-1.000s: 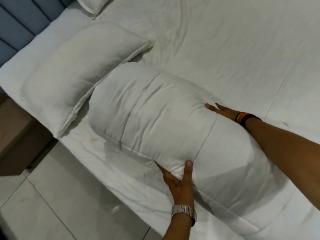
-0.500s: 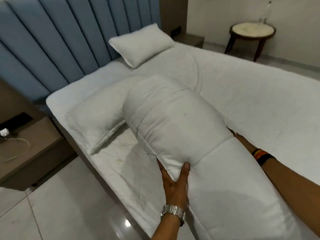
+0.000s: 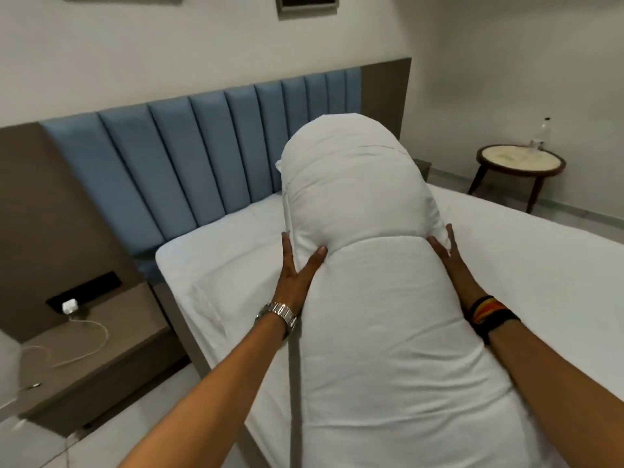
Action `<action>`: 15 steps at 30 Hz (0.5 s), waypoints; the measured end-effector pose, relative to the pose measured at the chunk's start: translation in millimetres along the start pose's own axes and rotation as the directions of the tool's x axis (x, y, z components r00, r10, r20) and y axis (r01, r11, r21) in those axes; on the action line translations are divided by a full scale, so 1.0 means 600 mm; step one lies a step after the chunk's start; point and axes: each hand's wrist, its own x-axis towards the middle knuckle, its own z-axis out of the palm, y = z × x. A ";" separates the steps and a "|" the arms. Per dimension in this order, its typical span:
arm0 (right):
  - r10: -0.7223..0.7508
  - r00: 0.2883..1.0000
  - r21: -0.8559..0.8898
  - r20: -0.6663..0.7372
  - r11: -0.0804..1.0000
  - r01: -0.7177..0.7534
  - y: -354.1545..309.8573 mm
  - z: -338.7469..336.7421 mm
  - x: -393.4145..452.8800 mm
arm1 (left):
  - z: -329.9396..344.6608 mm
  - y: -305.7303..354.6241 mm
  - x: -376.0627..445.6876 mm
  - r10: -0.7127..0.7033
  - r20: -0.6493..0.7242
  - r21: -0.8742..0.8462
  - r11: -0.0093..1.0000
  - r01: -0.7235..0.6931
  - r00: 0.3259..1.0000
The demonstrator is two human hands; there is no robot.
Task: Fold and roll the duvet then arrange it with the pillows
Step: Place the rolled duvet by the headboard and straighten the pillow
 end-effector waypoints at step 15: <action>0.011 0.933 0.081 -0.360 0.996 0.020 0.029 0.536 0.275 | -0.434 -0.021 0.501 0.038 0.254 0.166 0.983 -0.082 0.967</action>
